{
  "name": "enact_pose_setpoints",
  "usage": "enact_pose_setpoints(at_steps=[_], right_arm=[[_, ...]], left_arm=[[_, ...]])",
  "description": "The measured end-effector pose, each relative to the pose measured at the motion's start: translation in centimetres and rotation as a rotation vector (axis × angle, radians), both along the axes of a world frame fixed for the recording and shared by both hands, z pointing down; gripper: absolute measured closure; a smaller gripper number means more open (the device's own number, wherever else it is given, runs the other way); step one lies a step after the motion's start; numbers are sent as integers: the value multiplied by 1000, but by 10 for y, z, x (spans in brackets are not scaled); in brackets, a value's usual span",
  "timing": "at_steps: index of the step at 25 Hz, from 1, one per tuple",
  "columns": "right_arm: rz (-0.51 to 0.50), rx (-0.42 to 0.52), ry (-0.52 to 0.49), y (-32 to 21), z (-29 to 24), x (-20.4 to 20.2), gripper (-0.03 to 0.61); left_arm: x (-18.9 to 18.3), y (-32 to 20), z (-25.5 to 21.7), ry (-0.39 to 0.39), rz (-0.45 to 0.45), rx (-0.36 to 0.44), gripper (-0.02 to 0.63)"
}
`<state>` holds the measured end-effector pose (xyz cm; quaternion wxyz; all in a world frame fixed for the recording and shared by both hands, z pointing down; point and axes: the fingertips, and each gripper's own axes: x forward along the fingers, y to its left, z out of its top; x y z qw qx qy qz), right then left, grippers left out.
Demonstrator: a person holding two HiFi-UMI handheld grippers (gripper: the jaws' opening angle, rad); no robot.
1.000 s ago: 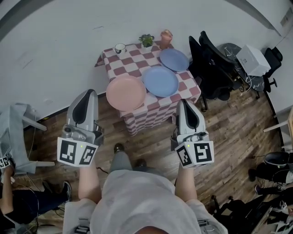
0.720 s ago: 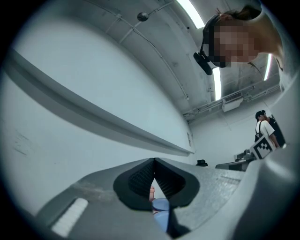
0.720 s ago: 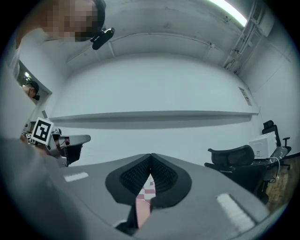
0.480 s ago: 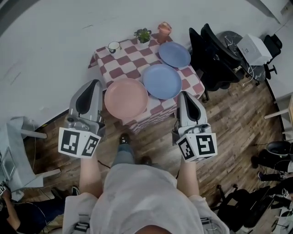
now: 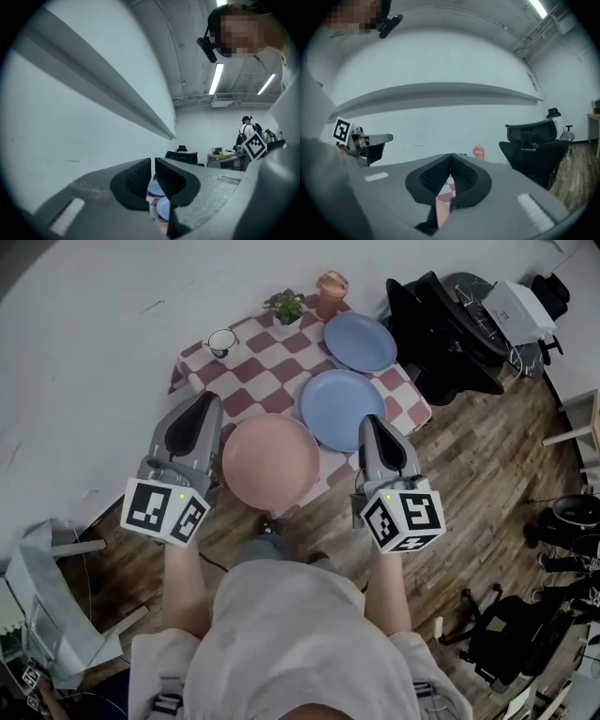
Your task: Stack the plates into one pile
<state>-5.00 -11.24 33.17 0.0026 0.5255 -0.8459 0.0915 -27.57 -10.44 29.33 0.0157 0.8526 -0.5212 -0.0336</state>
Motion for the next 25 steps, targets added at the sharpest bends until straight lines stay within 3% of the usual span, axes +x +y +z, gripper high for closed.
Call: enact_pose_setpoints(at_steps=[4,9,16,25], right_arm=[[47,-116,3,-15,40,-6,578],[124,-291,-10,-18,107,-10,577],[168,-523,-5,4,197,-17,534],[178,-727,-43,34,272,-29,481]], left_arm=[[-5,-29,43,-40,59,-107,595],[-9,-53,124,-59,139,-306,562],[-16,-54,230,-110,173,-560,522],[-27,-35,306,-162,167,-746,472]])
